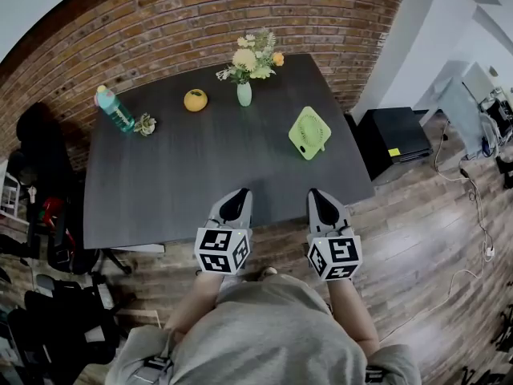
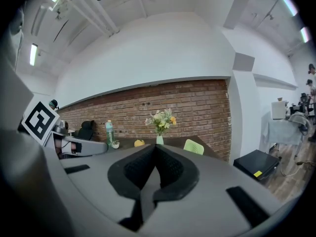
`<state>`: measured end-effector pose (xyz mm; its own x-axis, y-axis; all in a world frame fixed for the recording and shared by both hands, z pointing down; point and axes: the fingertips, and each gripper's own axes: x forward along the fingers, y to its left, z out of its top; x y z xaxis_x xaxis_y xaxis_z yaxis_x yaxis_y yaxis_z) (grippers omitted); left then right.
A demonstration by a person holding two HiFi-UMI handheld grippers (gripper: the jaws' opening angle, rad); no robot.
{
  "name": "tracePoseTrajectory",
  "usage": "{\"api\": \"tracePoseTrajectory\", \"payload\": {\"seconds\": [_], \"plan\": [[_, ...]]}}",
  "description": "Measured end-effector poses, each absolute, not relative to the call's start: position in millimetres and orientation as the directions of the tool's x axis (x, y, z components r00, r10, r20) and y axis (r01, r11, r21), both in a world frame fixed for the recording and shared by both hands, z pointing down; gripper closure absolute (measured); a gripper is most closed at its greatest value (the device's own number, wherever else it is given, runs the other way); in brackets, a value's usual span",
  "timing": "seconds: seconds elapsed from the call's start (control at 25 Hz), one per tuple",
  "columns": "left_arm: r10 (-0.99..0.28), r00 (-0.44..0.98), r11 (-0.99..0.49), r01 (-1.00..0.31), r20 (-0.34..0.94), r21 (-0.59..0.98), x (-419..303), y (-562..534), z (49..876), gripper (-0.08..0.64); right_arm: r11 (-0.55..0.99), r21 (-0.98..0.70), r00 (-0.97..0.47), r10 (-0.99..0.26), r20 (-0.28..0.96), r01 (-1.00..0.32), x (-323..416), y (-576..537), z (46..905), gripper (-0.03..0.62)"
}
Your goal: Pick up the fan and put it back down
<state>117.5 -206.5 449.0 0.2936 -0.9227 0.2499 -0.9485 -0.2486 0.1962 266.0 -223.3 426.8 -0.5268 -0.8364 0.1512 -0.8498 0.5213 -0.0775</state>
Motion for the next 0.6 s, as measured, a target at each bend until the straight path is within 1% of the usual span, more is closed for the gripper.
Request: {"api": "tracePoseTrajectory", "payload": {"seconds": [0.6], "plan": [[-0.923, 0.235, -0.178, -0.963, 0.305, 0.203, 101, -234, 469, 0.528, 0.506, -0.057, -0.506, -0.838, 0.203, -0.861, 277, -281, 448, 0.591]]}}
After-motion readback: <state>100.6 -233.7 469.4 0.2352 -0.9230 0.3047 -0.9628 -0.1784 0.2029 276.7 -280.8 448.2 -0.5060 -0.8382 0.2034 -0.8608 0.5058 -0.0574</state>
